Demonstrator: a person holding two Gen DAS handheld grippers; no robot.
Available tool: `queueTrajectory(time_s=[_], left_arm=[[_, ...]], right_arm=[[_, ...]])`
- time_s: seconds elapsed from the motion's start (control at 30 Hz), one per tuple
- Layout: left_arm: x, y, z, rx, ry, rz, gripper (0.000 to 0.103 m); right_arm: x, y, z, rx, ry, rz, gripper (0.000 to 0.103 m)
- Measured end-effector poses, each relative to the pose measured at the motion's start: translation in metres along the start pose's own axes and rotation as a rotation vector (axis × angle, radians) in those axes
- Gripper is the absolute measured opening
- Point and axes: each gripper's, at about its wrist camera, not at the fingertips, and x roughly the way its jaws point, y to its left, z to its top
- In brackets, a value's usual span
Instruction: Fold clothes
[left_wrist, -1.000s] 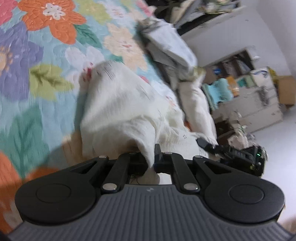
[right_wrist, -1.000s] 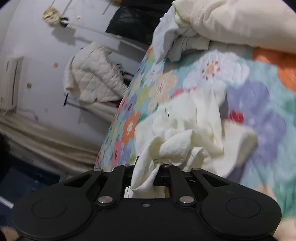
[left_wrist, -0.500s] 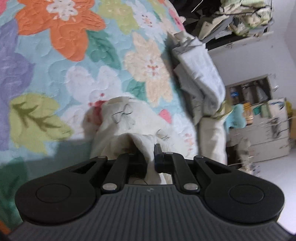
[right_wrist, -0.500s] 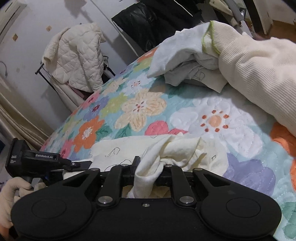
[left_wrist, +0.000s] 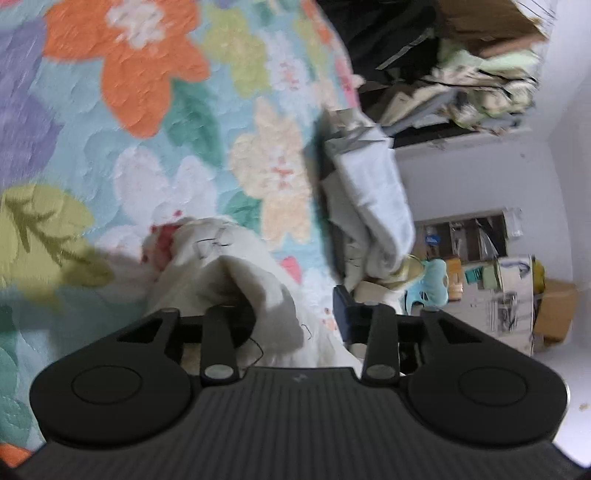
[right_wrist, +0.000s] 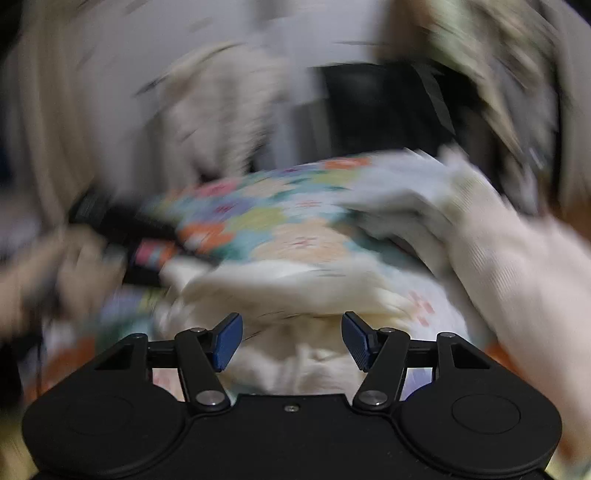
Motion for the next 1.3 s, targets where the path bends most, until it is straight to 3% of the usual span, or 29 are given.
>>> queueTrajectory(time_s=[0.07, 0.17, 0.2, 0.27, 0.37, 0.4, 0.47, 0.5, 0.63, 0.73, 0.8, 0.83, 0.9, 1.0, 1.07, 1.17, 1.2, 1.27, 1.3], left_arm=[[-0.01, -0.011, -0.001, 0.036, -0.022, -0.016, 0.04], [-0.023, -0.027, -0.002, 0.108, -0.051, -0.039, 0.044], [-0.027, -0.034, -0.003, 0.16, -0.069, -0.009, 0.046], [-0.033, -0.048, -0.004, 0.264, -0.107, 0.054, 0.049], [-0.041, -0.058, -0.009, 0.368, -0.157, 0.1, 0.051], [-0.038, -0.059, -0.011, 0.383, -0.135, 0.098, 0.051], [-0.034, -0.061, -0.013, 0.413, -0.087, 0.095, 0.052], [-0.026, -0.061, -0.017, 0.445, -0.067, 0.13, 0.052], [0.005, -0.051, -0.024, 0.545, -0.028, 0.294, 0.051], [0.029, -0.037, -0.026, 0.597, -0.033, 0.43, 0.039], [0.044, -0.028, -0.028, 0.631, -0.037, 0.521, 0.039], [0.045, -0.027, -0.026, 0.627, -0.039, 0.523, 0.039], [0.041, -0.03, -0.025, 0.628, -0.049, 0.528, 0.039], [0.037, -0.035, -0.025, 0.649, -0.072, 0.574, 0.039], [0.028, -0.038, -0.027, 0.659, -0.089, 0.633, 0.042], [0.0, -0.038, -0.024, 0.611, -0.102, 0.559, 0.044], [-0.008, -0.04, -0.023, 0.601, -0.1, 0.518, 0.045], [-0.015, -0.047, -0.024, 0.623, -0.099, 0.471, 0.047], [-0.015, -0.051, -0.025, 0.638, -0.099, 0.465, 0.048]], right_arm=[[0.014, 0.015, 0.004, -0.106, 0.041, 0.031, 0.063], [0.048, 0.016, 0.011, -0.144, 0.09, 0.051, 0.059], [0.055, 0.009, 0.015, -0.117, 0.08, 0.009, 0.058], [0.07, -0.003, 0.023, -0.064, 0.058, -0.075, 0.045], [0.091, -0.027, 0.031, 0.039, 0.036, -0.216, 0.046], [0.092, -0.039, 0.031, 0.108, 0.035, -0.26, 0.046], [0.084, -0.051, 0.032, 0.195, 0.02, -0.261, 0.046], [0.08, -0.056, 0.033, 0.234, 0.013, -0.26, 0.046], [0.058, -0.029, 0.029, 0.062, -0.019, -0.207, 0.048], [0.067, -0.007, 0.017, -0.082, 0.076, -0.167, 0.049], [0.072, -0.014, 0.005, -0.104, 0.132, -0.232, 0.042], [0.075, -0.018, 0.0, -0.115, 0.159, -0.264, 0.031], [0.079, -0.025, -0.011, -0.136, 0.214, -0.327, 0.03], [0.071, -0.031, -0.014, -0.142, 0.254, -0.342, 0.022], [0.066, -0.029, -0.017, -0.181, 0.293, -0.381, 0.003], [0.057, -0.031, -0.026, -0.184, 0.368, -0.458, 0.0], [0.046, -0.037, -0.027, -0.147, 0.356, -0.475, 0.0], [0.03, -0.024, -0.022, -0.195, 0.294, -0.455, 0.005], [0.023, -0.018, -0.02, -0.222, 0.264, -0.444, 0.018]])
